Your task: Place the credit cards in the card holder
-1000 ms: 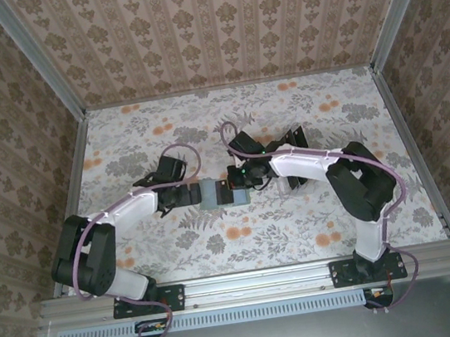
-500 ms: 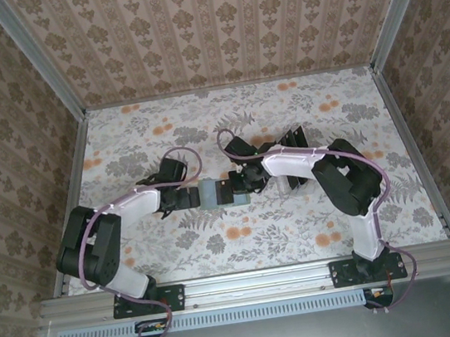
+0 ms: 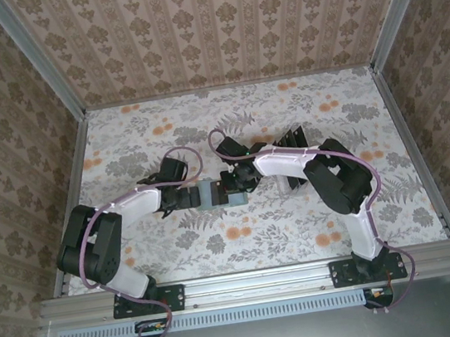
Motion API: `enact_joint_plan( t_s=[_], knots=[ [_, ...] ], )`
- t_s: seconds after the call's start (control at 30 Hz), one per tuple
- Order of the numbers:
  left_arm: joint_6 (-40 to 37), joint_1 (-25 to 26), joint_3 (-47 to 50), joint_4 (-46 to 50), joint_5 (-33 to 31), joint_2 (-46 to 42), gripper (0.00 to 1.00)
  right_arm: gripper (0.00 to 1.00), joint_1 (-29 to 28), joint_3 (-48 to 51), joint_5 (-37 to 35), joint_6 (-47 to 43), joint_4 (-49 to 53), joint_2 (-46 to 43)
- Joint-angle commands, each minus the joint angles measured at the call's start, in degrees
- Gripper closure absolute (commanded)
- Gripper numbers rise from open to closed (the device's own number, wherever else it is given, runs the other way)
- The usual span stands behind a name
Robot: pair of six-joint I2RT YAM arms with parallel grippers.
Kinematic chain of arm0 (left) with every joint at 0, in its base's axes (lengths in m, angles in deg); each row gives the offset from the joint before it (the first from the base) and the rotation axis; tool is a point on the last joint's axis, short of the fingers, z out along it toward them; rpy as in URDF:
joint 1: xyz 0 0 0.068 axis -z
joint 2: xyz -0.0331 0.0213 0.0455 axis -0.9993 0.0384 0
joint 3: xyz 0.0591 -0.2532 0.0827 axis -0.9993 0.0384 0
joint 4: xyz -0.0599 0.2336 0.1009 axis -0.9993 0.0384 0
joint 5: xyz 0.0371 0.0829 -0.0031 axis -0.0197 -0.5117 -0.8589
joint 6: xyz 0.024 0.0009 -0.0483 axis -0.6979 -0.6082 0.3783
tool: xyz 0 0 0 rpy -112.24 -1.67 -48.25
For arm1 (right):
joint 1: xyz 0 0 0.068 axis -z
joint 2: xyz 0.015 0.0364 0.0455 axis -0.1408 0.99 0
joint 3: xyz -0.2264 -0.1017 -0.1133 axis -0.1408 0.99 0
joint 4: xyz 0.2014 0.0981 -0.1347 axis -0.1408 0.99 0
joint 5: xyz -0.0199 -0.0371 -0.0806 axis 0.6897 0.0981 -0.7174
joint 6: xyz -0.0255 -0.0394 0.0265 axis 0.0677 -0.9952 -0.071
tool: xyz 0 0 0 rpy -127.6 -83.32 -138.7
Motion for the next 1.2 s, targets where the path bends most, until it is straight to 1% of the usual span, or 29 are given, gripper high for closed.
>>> enact_joint_plan(
  t_s=[0.0,0.47,0.6,0.87,1.17],
  knots=[
    [0.5,0.6,0.5,-2.4,1.2,3.4,0.00,0.97,-0.9,-2.4,0.7,-0.7,2.1,1.3],
    [0.8,2.0,1.1,-3.1,1.3,3.7,0.00,0.97,-3.1,-7.6,3.3,0.5,1.8,4.9],
    [1.0,2.1,1.1,-3.1,1.3,3.7,0.00,0.97,-2.7,-6.1,1.8,0.3,2.0,2.7],
    [0.9,2.2,1.2,-3.5,1.5,3.8,0.00,0.97,-0.1,-1.2,-0.1,0.2,1.7,-2.3],
    [1.0,2.3,1.1,-3.8,1.6,4.5,0.00,0.97,-0.2,-1.3,1.3,0.6,0.5,0.3]
  ],
)
